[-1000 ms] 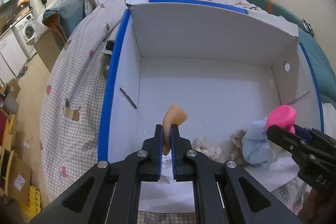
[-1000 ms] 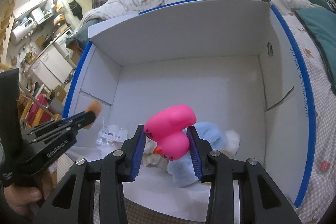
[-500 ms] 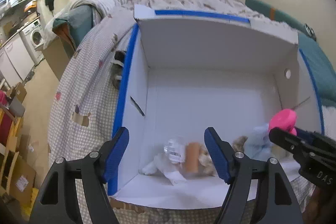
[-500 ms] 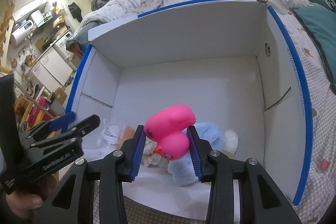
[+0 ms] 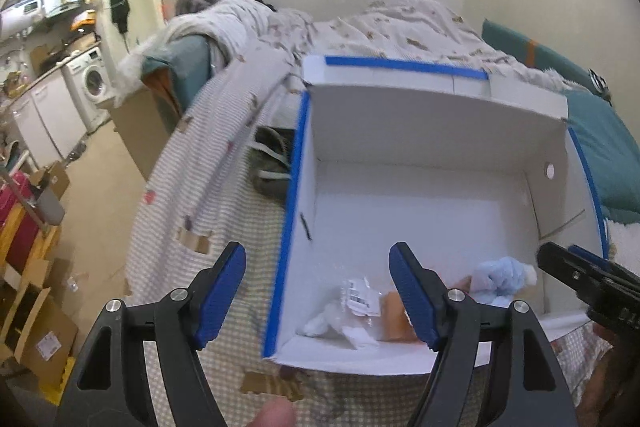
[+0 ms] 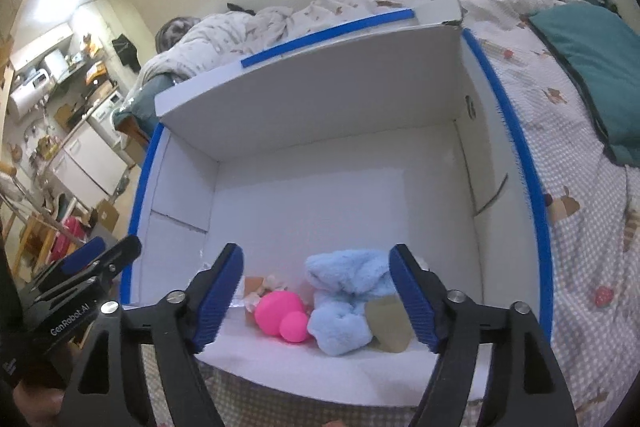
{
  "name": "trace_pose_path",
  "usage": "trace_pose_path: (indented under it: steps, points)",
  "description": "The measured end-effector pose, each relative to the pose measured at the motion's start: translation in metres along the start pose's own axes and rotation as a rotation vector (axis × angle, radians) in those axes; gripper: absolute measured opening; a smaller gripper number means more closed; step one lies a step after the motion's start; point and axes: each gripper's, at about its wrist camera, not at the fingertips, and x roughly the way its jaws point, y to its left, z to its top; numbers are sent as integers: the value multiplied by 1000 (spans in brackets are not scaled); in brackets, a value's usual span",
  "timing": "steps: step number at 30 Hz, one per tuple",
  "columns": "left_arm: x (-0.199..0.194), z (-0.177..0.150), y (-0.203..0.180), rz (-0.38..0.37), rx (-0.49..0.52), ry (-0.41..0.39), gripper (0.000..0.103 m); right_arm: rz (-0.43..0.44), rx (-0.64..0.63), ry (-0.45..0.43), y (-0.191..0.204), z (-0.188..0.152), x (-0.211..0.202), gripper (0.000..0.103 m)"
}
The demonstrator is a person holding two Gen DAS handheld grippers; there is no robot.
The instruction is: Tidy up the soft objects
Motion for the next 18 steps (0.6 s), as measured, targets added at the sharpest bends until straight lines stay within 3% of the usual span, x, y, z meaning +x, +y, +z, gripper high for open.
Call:
trace_pose_path:
  steps: [1, 8, 10, 12, 13, 18]
  points:
    - [-4, 0, 2, 13, -1, -8, 73, -3, 0, -10, 1, 0, -5, 103]
    - [-45, 1, 11, 10, -36, -106, 95, -56, -24, -106, 15, 5, -45, 103]
    - [-57, 1, 16, 46, -47, -129, 97, -76, -51, -140, 19, 2, -60, 103]
    - [-72, -3, 24, 128, -66, -173, 98, -89, -69, -164, 21, -1, -74, 103]
    - [-78, -4, 29, 131, -83, -187, 103, -96, -75, -169, 21, -2, -79, 103]
    - [-95, -19, 46, 61, -129, -158, 103, -149, -113, -180, 26, -15, -101, 103]
